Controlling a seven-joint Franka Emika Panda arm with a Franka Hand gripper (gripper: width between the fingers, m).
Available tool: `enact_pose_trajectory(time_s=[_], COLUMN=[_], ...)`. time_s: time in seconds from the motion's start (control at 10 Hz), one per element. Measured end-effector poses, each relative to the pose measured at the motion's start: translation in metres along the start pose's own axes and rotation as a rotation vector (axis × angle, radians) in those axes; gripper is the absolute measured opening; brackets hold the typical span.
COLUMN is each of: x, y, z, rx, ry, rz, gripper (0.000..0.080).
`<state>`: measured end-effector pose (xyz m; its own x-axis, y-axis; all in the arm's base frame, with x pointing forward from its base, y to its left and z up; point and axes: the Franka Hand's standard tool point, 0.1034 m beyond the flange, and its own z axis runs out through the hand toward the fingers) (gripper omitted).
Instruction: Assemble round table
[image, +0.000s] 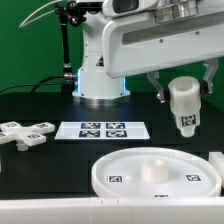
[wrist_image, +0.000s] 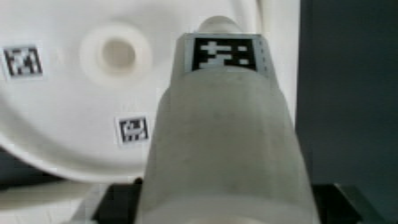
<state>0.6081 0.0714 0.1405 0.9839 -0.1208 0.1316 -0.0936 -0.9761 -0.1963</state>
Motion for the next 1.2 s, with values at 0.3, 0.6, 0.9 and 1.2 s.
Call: enact_pose_trajectory(time_s=[0.3, 0.6, 0.9, 1.2], x=[-0.007, 0.003, 0.001, -0.007], y=[0.011, 0.036, 0.034, 0.029], z=[0.013, 0.001, 0.004, 0.011], rx=[-0.054, -0.104, -0.1, -0.127], ry=[0.159, 0.187, 0.181, 0.226], rz=[-0.142, -0.275, -0.273, -0.38], gripper=[0.041, 0.041, 0.041, 0.041])
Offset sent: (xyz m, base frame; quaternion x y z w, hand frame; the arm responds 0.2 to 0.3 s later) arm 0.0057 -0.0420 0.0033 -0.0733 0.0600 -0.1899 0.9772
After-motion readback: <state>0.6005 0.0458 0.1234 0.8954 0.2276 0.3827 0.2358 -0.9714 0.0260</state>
